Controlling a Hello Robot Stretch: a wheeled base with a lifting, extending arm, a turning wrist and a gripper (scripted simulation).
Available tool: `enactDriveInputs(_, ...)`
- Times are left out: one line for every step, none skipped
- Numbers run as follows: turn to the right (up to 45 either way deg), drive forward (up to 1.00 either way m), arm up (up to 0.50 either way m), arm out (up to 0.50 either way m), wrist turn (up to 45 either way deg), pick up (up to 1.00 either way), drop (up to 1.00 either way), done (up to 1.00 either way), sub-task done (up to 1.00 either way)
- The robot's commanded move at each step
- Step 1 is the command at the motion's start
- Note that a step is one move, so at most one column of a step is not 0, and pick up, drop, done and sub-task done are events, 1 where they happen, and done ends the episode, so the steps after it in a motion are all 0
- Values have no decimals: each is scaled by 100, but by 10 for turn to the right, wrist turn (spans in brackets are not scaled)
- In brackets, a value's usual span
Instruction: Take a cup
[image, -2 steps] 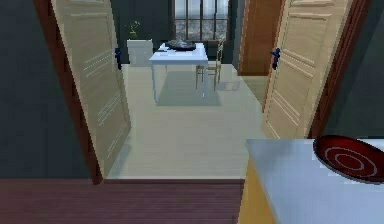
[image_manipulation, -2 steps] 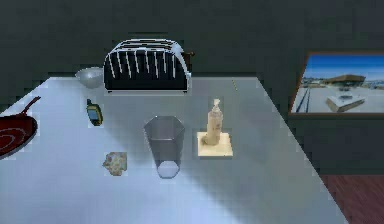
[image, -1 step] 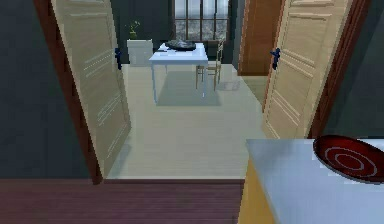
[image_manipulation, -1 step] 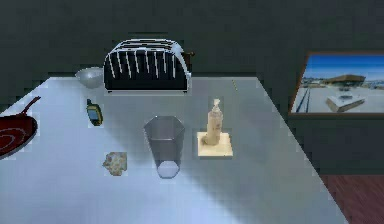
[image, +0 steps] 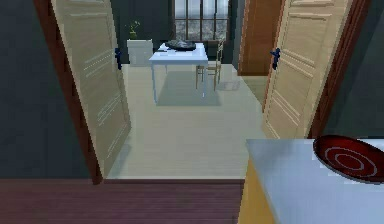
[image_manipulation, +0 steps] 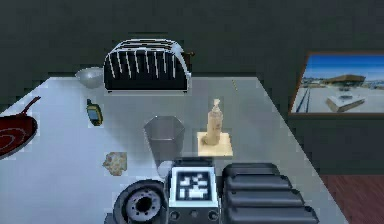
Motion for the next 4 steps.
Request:
enactDriveInputs(0,0,0,8,0,0,0,0,0)
enactDriveInputs(0,0,0,0,450,0,0,0,0)
enactDriveInputs(0,0,0,0,450,0,0,0,0)
enactDriveInputs(0,0,0,0,450,0,0,0,0)
